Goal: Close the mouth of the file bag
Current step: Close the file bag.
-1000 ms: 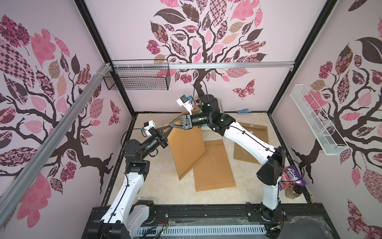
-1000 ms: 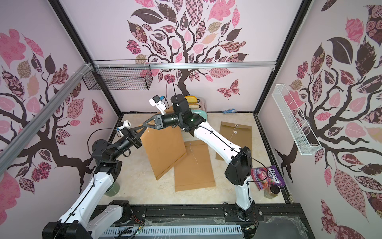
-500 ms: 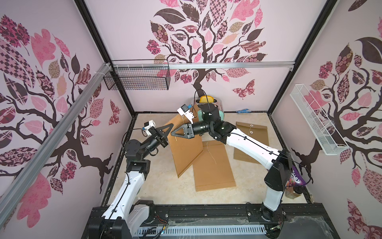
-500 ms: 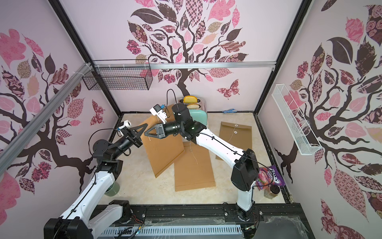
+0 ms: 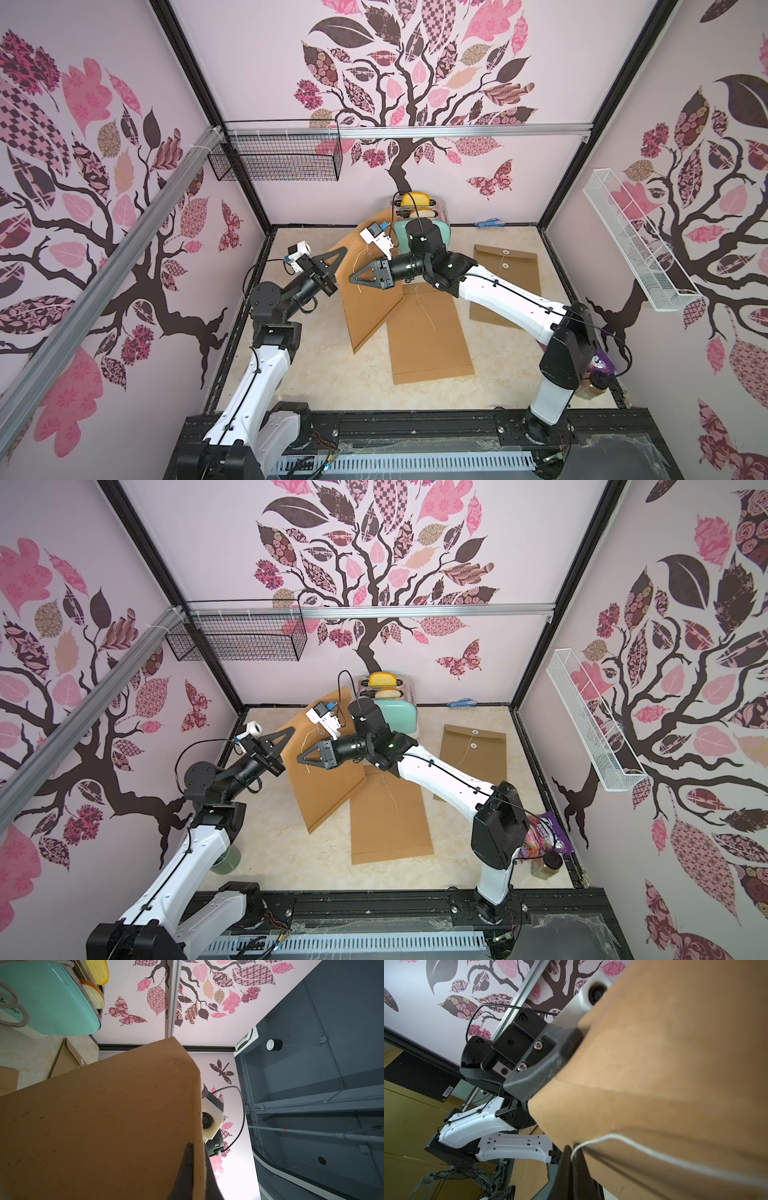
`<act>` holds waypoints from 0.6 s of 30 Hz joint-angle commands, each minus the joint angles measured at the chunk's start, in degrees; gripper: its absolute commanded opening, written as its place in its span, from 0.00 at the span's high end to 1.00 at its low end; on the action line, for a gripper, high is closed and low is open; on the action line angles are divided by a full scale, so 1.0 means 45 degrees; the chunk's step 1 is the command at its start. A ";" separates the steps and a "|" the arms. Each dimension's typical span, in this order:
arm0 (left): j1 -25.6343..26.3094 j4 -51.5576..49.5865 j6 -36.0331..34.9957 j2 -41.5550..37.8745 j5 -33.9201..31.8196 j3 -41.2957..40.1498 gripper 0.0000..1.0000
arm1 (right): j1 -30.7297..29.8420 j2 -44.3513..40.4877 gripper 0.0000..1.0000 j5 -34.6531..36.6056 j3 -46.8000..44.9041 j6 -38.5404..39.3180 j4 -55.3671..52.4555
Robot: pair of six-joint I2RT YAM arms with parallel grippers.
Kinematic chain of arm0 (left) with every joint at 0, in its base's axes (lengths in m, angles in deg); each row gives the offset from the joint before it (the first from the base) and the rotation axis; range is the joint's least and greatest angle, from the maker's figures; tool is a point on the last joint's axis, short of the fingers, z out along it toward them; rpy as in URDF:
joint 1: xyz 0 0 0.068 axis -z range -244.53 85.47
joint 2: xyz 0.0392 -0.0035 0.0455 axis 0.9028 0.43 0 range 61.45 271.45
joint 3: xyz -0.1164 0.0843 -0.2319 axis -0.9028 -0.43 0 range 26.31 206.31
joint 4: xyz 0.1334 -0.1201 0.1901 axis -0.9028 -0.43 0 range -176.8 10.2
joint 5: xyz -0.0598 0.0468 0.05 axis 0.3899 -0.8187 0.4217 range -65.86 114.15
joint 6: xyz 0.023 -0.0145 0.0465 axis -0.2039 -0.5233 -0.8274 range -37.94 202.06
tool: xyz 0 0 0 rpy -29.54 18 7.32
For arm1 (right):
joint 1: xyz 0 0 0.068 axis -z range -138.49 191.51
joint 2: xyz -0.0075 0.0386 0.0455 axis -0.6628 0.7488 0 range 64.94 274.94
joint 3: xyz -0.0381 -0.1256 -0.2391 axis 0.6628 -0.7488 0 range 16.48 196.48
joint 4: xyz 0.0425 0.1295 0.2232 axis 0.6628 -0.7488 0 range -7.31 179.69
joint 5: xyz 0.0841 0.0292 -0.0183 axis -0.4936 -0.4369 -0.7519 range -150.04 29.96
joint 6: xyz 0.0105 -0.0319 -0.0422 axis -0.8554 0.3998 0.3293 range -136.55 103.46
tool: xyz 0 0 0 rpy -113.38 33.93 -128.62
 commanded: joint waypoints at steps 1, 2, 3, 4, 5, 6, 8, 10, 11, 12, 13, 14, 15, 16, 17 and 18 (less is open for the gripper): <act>0.0064 0.0489 0.0149 -0.0271 -0.0152 0.0368 1.00 | -0.0119 -0.0342 1.00 0.0501 -0.0044 0.0558 -0.0313; 0.0069 0.0489 0.0186 -0.0290 -0.0199 0.0356 1.00 | -0.0120 -0.0342 1.00 0.0498 -0.0132 0.0547 -0.0236; 0.0060 0.0514 0.0211 -0.0290 -0.0259 0.0382 1.00 | -0.0144 -0.0346 1.00 0.0538 -0.0232 0.0528 -0.0166; 0.0088 0.0499 0.0213 -0.0307 -0.0307 0.0415 1.00 | -0.0162 -0.0361 1.00 0.0553 -0.0358 0.0508 -0.0084; 0.0089 0.0499 0.0213 -0.0308 -0.0357 0.0449 1.00 | -0.0159 -0.0361 1.00 0.0549 -0.0468 0.0452 0.0035; 0.0109 0.0499 0.0223 -0.0311 -0.0369 0.0464 1.00 | -0.0198 -0.0361 1.00 0.0615 -0.0563 0.0429 0.0113; 0.0116 0.0602 0.0333 -0.0306 -0.0416 0.0451 1.00 | -0.0257 -0.0342 1.00 0.0646 -0.0623 0.0562 -0.0012; 0.0138 0.0731 0.0407 -0.0319 -0.0462 0.0423 1.00 | -0.0294 -0.0361 1.00 0.0705 -0.0774 0.0568 0.0023; 0.0147 0.0733 0.0427 -0.0304 -0.0465 0.0418 1.00 | -0.0296 -0.0379 1.00 0.0694 -0.0848 0.0576 0.0060; 0.0143 0.0766 0.0463 -0.0294 -0.0500 0.0414 1.00 | -0.0306 -0.0399 1.00 0.0711 -0.0908 0.0566 0.0095; 0.0149 0.0839 0.0520 -0.0291 -0.0505 0.0405 1.00 | -0.0317 -0.0410 1.00 0.0710 -0.0955 0.0566 0.0110; 0.0164 0.0920 0.0584 -0.0275 -0.0524 0.0400 1.00 | -0.0326 -0.0419 1.00 0.0756 -0.0998 0.0567 0.0120; 0.0154 0.0981 0.0632 -0.0250 -0.0524 0.0407 1.00 | -0.0316 -0.0438 1.00 0.0782 -0.1070 0.0566 0.0137; 0.0167 0.0992 0.0661 -0.0265 -0.0534 0.0401 1.00 | -0.0315 -0.0468 1.00 0.0805 -0.1182 0.0553 0.0174; 0.0175 0.1006 0.0681 -0.0272 -0.0544 0.0403 1.00 | -0.0317 -0.0493 1.00 0.0837 -0.1244 0.0546 0.0245; 0.0186 0.0992 0.0681 -0.0291 -0.0562 0.0402 1.00 | -0.0315 -0.0512 1.00 0.0842 -0.1279 0.0546 0.0266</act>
